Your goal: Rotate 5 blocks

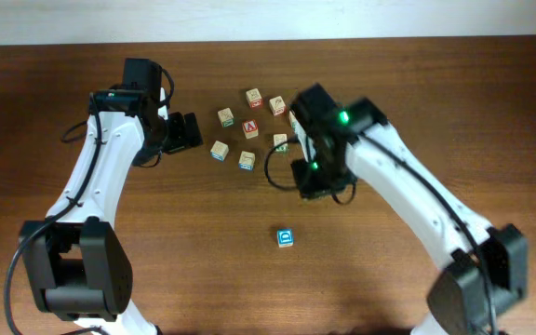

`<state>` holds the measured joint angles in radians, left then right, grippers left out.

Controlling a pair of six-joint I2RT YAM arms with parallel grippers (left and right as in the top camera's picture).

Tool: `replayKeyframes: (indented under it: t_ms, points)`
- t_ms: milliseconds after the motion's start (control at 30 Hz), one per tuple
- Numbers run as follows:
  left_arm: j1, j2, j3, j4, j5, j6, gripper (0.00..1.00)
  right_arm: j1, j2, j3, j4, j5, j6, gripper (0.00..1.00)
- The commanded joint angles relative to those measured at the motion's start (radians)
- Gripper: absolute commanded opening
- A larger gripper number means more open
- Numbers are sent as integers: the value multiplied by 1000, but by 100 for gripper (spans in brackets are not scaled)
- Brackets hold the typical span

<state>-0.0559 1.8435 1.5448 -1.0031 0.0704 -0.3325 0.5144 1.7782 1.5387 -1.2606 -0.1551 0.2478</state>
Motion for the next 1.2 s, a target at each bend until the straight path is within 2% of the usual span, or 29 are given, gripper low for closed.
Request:
replayKeyframes:
  t_ms: [0,133,500,567,800,833,900,1167]
  points:
    - [0,3,18,8,-8,16,99,10,10,-219,115,-28,18,11]
    - [0,3,18,9,-8,16,99,16,14,-346,244,-64,-8,11]
    - [-1,3,18,-4,-8,16,99,58,70,-361,325,-80,-69,13]
    - [-1,3,18,-4,-8,16,99,74,77,-361,328,-80,-68,21]
    - [-1,3,18,-4,-8,16,99,80,93,-361,341,-80,-64,35]
    - [-1,3,18,-4,-8,15,99,80,93,-361,341,-80,-64,43]
    - [-1,3,18,-4,-8,16,99,81,93,-361,341,-80,-64,48]
    - [-1,3,18,-4,-8,15,99,79,93,-333,327,-81,-64,50]
